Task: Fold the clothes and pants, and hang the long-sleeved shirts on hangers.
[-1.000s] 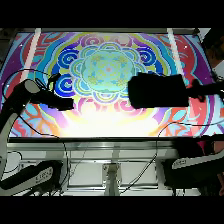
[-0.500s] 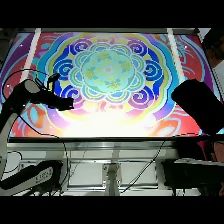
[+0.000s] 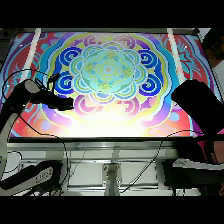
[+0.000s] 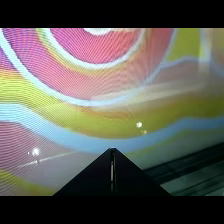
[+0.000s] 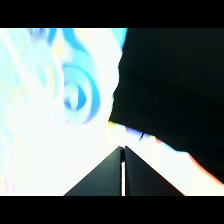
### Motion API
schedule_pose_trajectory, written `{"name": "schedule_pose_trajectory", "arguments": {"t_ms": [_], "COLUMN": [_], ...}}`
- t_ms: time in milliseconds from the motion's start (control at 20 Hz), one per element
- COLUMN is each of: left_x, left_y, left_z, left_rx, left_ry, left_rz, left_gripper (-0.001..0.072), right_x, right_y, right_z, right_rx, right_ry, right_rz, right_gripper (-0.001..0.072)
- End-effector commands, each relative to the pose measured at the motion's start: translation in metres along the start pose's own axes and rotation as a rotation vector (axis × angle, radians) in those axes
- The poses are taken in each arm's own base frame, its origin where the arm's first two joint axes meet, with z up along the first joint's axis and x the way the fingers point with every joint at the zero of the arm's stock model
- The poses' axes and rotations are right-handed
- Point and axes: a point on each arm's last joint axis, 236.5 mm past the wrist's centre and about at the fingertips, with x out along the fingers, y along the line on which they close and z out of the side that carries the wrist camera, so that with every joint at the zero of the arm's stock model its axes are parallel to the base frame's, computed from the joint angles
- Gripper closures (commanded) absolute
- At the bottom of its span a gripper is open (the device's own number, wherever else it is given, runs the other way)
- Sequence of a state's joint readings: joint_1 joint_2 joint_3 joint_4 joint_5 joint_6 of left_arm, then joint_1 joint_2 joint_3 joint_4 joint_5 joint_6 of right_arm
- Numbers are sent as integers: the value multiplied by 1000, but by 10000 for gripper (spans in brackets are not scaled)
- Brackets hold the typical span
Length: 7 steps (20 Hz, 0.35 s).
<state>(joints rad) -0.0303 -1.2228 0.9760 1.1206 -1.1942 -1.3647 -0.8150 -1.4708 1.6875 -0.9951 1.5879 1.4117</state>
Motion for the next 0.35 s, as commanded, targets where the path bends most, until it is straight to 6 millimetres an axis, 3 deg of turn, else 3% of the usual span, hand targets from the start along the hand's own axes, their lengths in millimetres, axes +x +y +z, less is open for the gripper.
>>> {"name": "schedule_pose_trajectory", "arguments": {"t_ms": [0,150,300], "left_x": [0,0,0], "left_y": [0,0,0], "left_z": [0,0,0], "left_rx": [0,0,0], "left_ry": [0,0,0], "left_rz": [0,0,0], "left_gripper": [700,700,700], "right_x": [50,81,96], "right_y": [48,86,117], "right_z": [-47,-76,-86], "right_rx": [-230,-364,-436], "right_ry": [212,299,297], "right_rz": [-133,-138,-118], "right_gripper": [695,695,695]}}
